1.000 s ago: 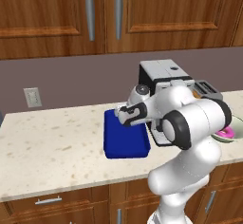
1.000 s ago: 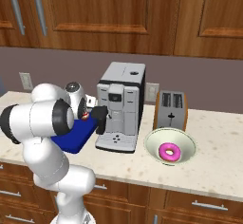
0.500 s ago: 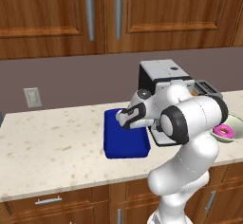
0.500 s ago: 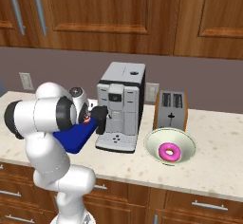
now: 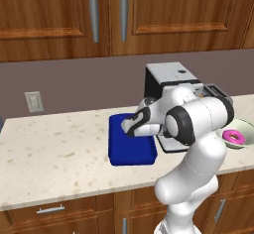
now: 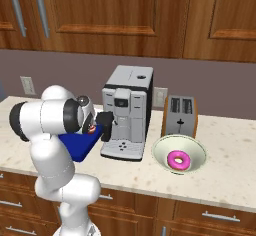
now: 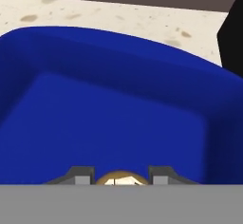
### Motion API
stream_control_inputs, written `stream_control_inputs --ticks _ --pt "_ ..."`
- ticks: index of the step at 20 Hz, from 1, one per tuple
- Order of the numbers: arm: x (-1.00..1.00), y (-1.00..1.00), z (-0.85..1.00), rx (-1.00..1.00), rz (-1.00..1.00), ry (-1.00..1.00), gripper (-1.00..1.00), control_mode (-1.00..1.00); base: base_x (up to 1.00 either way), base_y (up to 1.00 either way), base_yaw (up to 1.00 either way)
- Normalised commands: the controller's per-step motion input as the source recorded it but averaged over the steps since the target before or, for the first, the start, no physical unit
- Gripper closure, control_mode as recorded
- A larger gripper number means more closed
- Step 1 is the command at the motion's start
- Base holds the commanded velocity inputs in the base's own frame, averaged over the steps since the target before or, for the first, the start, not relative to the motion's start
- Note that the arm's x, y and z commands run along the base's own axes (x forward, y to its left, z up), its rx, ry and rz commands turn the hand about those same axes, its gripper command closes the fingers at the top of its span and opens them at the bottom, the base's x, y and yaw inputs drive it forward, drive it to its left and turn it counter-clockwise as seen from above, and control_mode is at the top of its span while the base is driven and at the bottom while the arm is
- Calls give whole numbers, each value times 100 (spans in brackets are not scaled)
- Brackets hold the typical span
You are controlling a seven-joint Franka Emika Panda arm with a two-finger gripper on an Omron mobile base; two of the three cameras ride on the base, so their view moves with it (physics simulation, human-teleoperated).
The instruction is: Place the bowl with donut and the cupcake onto the tray.
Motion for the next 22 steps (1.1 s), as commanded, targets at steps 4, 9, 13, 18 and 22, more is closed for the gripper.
stream_control_inputs --ticks 4,9,13,18,22 --pt "2 -3 -25 0 3 0 100 -100 0 0 0" --pt "5 0 -27 -1 4 0 -100 -100 0 0 0" --pt "0 0 0 -7 2 -2 -100 -100 0 0 0" --pt "0 0 30 -11 0 -9 -100 -100 0 0 0" --pt "0 0 54 -3 0 -10 -100 -100 0 0 0"
